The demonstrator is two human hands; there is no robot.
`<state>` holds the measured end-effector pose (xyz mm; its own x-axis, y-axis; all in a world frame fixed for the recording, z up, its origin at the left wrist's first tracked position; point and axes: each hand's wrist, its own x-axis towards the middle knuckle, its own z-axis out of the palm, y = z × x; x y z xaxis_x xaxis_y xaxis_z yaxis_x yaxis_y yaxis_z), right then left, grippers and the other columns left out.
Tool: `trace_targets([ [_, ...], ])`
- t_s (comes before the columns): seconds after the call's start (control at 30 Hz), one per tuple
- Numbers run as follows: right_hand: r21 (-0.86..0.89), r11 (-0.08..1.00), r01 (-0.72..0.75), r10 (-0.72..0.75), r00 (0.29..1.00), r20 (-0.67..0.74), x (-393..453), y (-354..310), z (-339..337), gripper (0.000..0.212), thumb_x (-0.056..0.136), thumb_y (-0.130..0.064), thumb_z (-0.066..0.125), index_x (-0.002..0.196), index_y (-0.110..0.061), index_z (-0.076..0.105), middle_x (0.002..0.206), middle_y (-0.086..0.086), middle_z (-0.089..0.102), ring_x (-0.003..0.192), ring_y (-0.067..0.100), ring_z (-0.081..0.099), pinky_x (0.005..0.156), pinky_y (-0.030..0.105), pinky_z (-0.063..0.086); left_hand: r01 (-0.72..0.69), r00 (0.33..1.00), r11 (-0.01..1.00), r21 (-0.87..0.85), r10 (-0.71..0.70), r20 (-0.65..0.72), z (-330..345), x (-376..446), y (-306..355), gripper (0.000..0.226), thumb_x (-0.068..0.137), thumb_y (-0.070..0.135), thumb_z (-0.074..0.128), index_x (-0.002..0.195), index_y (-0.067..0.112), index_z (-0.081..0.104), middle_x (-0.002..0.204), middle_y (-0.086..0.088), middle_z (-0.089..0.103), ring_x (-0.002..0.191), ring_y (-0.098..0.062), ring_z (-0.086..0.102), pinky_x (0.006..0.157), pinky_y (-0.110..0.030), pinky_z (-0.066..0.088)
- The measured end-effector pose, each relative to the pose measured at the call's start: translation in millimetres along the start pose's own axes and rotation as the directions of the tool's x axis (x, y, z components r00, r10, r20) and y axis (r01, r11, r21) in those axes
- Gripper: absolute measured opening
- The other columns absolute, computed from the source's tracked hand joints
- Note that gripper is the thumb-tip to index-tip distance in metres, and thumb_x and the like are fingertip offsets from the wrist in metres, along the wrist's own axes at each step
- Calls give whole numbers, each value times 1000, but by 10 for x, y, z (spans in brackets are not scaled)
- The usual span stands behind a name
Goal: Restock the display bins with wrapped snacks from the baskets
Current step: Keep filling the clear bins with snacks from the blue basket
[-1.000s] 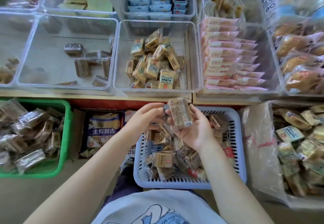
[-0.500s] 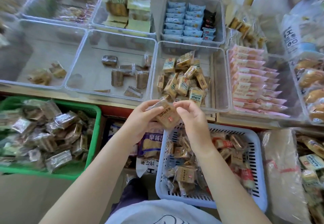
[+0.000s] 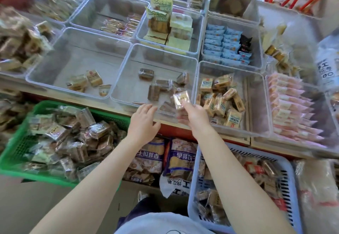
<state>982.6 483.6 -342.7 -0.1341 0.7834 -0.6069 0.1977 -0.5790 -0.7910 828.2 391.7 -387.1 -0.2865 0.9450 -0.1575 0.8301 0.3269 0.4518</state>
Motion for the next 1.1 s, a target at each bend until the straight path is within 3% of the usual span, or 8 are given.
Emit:
trace_targets([
  [0.27, -30, 983, 178, -180, 981, -74, -148, -14, -57, 13, 100, -13, 54, 105, -9, 65, 93, 8, 72, 74, 21, 71, 73, 34, 59, -21, 999, 998, 60, 18, 49, 123, -50, -96, 64, 96, 32, 53, 155, 19, 32, 165, -6, 23, 155, -22, 6, 121, -43, 26],
  [0.4, -78, 992, 99, -116, 959, -258, -380, 489, -604, 17, 101, -8, 50, 99, -8, 67, 85, 9, 71, 64, 17, 67, 66, 32, 59, -73, 989, 996, -55, 65, -131, 238, -201, 135, 47, 91, 21, 59, 136, 8, 55, 143, -16, 50, 136, -33, 40, 111, -44, 37],
  [0.5, -243, 959, -145, 42, 922, -384, -426, 1071, -1082, 17, 101, -14, 52, 103, -6, 67, 95, 15, 72, 69, 19, 66, 75, 40, 58, -26, 996, 976, -216, 44, 78, 416, -333, 430, 30, 96, 24, 55, 124, 15, 63, 115, -3, 64, 106, -22, 58, 87, -37, 49],
  [0.6, -554, 768, -322, 183, 939, -293, -519, 1585, -1479, 19, 99, -24, 55, 109, -12, 65, 112, 9, 68, 94, 23, 64, 87, 40, 53, 43, 885, 975, -218, 64, 461, 669, -426, 682, 28, 101, 29, 50, 122, 20, 65, 115, 1, 69, 101, -19, 64, 84, -37, 54],
  [0.73, -933, 299, -200, 291, 950, -110, -706, 2214, -1683, 54, 90, -40, 67, 138, -25, 47, 142, 8, 42, 136, 31, 38, 108, 49, 37, 131, 803, 962, -241, 39, 594, 996, -616, 883, 27, 102, 29, 49, 122, 21, 65, 106, 0, 70, 90, -19, 67, 79, -36, 55],
  [0.8, -969, 201, -144, 257, 962, -90, -792, 2472, -1720, 68, 92, -38, 66, 149, -28, 31, 152, 9, 30, 142, 33, 27, 112, 53, 29, 195, 787, 948, -252, 1, 617, 1117, -712, 941, 25, 102, 30, 49, 119, 22, 66, 99, 3, 70, 87, -17, 67, 72, -34, 53],
  [0.93, -929, 317, -191, 123, 980, -159, -850, 2670, -1858, 68, 91, -39, 67, 148, -26, 31, 148, 8, 35, 134, 34, 36, 108, 49, 34, 367, 744, 881, -298, -85, 663, 1266, -876, 1021, 22, 102, 26, 49, 115, 21, 66, 99, 2, 72, 83, -15, 70, 72, -30, 54],
  [1.1, -718, 691, -84, -37, 988, -152, -929, 2332, -1915, 61, 78, -41, 74, 132, -23, 53, 128, 6, 50, 123, 30, 46, 100, 42, 43, 520, 696, 762, -385, -117, 708, 1203, -1007, 1137, 24, 101, 31, 57, 120, 20, 67, 103, 0, 72, 83, -12, 71, 81, -33, 59],
])
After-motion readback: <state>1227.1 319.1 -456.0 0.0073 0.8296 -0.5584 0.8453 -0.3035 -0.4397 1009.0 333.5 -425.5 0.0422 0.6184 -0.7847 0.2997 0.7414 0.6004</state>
